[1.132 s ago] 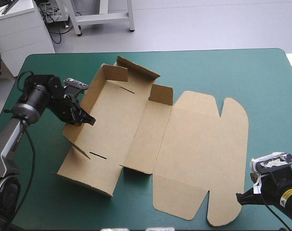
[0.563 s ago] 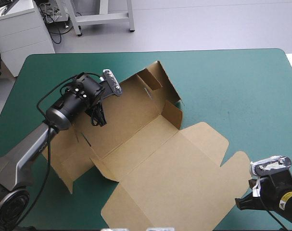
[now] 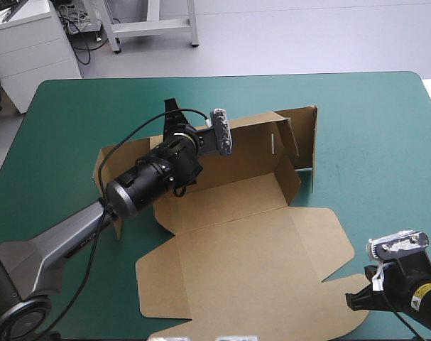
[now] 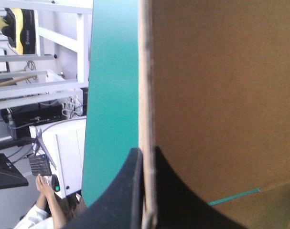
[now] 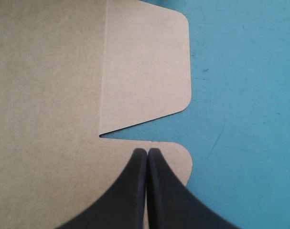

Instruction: Fold the box

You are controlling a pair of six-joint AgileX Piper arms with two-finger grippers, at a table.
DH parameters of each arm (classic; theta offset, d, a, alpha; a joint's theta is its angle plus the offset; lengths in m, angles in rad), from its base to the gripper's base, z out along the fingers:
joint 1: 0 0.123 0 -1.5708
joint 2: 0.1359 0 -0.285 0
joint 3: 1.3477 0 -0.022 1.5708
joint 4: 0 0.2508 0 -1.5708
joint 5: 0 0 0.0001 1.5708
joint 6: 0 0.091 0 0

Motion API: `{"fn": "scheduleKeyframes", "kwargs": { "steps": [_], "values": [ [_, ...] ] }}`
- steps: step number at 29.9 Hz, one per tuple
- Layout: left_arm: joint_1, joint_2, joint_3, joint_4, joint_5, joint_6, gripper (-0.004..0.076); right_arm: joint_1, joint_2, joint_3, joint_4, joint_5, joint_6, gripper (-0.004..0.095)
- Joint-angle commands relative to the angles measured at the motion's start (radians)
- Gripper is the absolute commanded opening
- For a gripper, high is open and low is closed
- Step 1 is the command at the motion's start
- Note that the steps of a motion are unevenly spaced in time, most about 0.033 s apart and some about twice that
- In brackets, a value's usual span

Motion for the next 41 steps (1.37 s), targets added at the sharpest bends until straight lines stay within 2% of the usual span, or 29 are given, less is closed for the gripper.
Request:
{"fn": "scheduleKeyframes", "kwargs": {
  "steps": [1,7,11,16,20,27,34,37,39,41],
  "values": [
    [-0.044,-0.043,-0.029,0.094,-0.056,-0.038,-0.0032,-0.005,0.006,-0.023,-0.001,-0.043,-0.001,-0.0023],
    [-0.103,-0.043,0.021,0.201,-0.079,-0.096,-0.0032,-0.005,0.006,-0.023,-0.001,-0.043,-0.001,-0.0023],
    [-0.15,-0.043,0.114,0.369,-0.105,-0.22,-0.0032,-0.005,0.006,-0.023,-0.001,-0.043,-0.001,-0.0023],
    [-0.221,-0.043,0.21,0.665,-0.117,-0.446,-0.0032,-0.005,0.006,-0.023,0.001,-0.043,-0.001,-0.0023],
    [-0.246,-0.043,0.266,0.798,-0.117,-0.59,-0.0032,-0.005,0.006,-0.023,0.001,-0.043,-0.001,-0.0023],
    [-0.251,-0.043,0.353,0.846,-0.115,-0.648,-0.0032,-0.005,0.006,-0.023,0.005,-0.045,0.0,-0.0023],
    [-0.251,-0.042,0.358,0.846,-0.106,-0.648,-0.0032,-0.005,0.006,-0.023,0.005,-0.064,0.04,-0.0007],
    [-0.251,-0.042,0.358,0.844,-0.106,-0.648,-0.0032,-0.005,0.013,-0.023,0.016,-0.064,0.04,0.0095],
    [-0.251,-0.042,0.358,0.844,-0.106,-0.648,-0.0032,-0.005,0.017,-0.025,0.025,-0.064,0.043,0.0211],
    [-0.251,-0.042,0.358,0.844,-0.106,-0.66,-0.0032,-0.005,0.025,-0.027,0.025,-0.065,0.075,0.0375]
  ]
}}
